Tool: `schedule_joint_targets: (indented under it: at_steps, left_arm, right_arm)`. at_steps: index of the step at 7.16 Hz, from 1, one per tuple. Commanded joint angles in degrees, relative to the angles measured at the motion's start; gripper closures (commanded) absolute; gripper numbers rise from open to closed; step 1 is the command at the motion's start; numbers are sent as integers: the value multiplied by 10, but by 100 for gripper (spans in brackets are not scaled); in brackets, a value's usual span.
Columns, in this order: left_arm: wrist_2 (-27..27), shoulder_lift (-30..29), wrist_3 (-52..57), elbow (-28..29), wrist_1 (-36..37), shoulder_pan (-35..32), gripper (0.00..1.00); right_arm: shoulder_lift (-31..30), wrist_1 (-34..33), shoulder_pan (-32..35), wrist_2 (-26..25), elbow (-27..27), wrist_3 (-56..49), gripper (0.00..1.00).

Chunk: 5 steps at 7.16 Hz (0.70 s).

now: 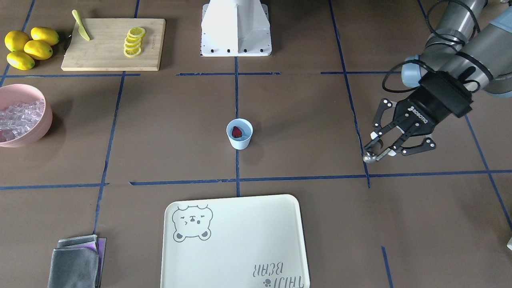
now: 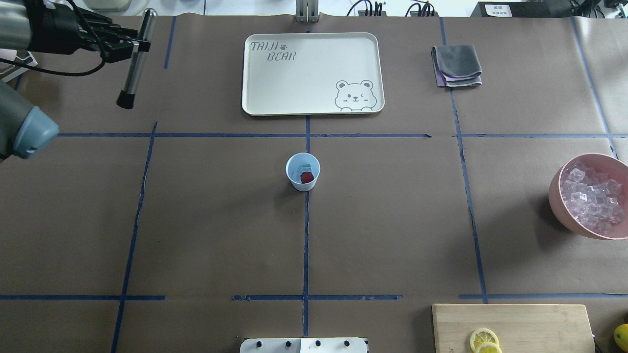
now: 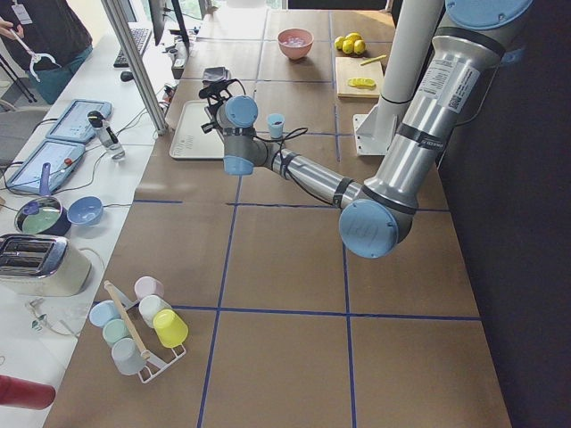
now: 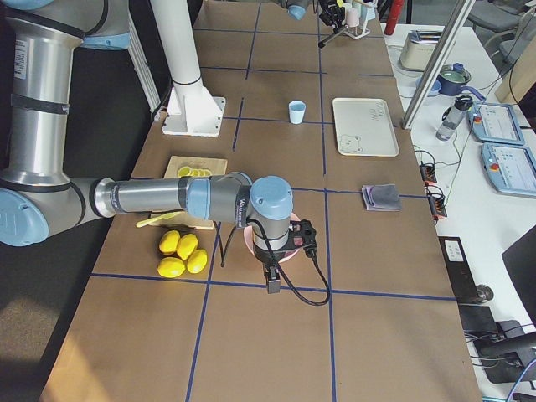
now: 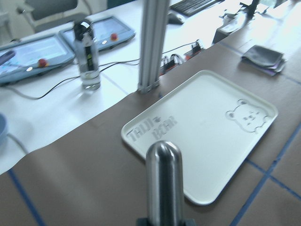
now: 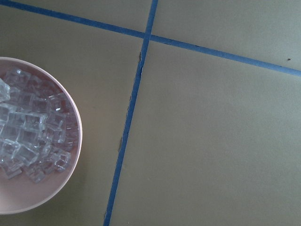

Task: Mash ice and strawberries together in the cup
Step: 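Carry the muddler with the left gripper over the cup and lower it in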

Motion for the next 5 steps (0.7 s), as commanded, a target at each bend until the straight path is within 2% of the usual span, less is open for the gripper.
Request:
schedule_joint_targets:
  at_steps: [1, 2, 3, 5]
  left_arm:
    - [52, -31, 2, 67, -218, 61, 100]
    - [145, -43, 2, 85, -301, 126, 100]
    - [246, -67, 2, 89, -354, 203, 100]
    - [325, -107, 3, 91, -367, 254, 100]
  right_arm:
    - [-1, 0, 0, -1, 0, -1, 1]
    - [-1, 0, 0, 13, -1, 0, 1]
    - [-1, 0, 0, 31, -3, 1, 0]
    - [-2, 0, 0, 32, -3, 1, 1]
